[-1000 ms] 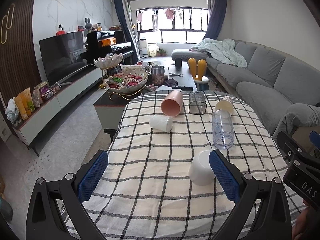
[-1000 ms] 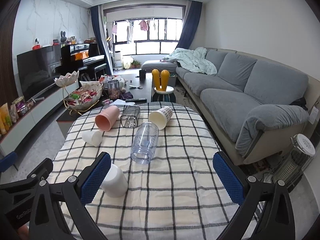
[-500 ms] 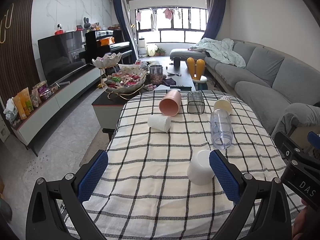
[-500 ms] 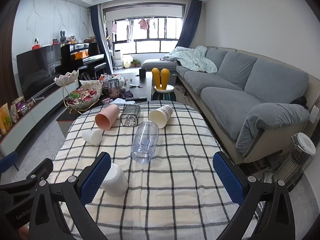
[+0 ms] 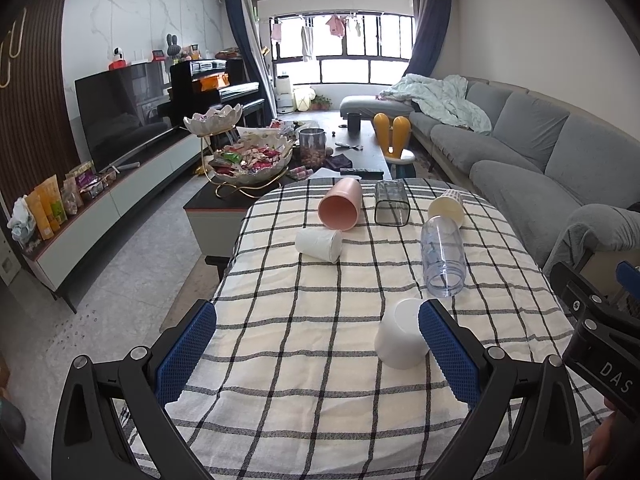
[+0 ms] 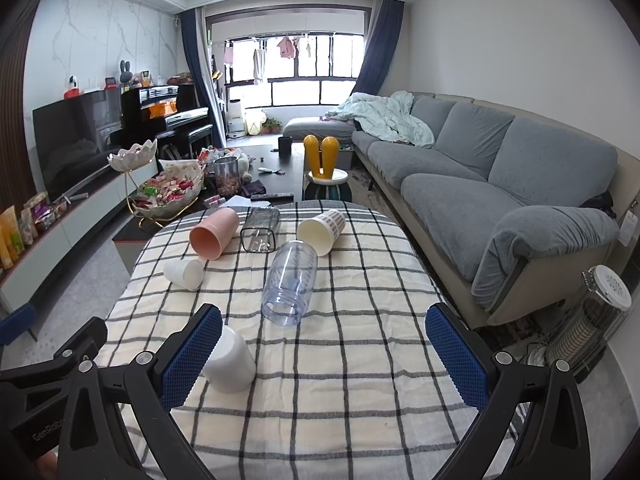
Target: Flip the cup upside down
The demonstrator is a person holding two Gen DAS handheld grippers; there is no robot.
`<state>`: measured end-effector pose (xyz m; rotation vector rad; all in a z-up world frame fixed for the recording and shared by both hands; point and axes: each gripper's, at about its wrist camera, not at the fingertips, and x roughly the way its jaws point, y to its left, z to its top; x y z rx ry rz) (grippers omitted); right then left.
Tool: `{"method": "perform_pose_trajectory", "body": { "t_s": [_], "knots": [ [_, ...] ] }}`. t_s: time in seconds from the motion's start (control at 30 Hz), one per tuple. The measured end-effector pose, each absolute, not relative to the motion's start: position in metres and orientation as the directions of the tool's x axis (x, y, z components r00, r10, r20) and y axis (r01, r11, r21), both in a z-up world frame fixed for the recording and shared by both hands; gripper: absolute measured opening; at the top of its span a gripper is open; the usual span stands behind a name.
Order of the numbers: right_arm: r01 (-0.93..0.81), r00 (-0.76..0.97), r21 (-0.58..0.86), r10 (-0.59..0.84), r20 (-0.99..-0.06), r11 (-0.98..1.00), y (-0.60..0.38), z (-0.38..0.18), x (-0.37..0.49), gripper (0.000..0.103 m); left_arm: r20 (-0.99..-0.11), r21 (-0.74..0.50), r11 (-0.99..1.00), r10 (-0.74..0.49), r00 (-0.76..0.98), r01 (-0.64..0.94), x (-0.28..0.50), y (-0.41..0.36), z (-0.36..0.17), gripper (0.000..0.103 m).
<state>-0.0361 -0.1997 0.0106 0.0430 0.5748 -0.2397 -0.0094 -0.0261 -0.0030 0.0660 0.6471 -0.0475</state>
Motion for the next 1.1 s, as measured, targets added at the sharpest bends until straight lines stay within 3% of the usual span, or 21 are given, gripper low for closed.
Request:
{"method": "perform_pose_trajectory", "body": {
  "t_s": [1.1],
  "knots": [
    [0.238,0.811,-0.027,-0.214,-0.545,0.971,-0.2000,0.0082,-0.0369,0.102,-0.612,0.045,0.996,-0.033,0.790,0.077,-0.0068,-0.0244,-0.0037,0.103]
  ]
}}
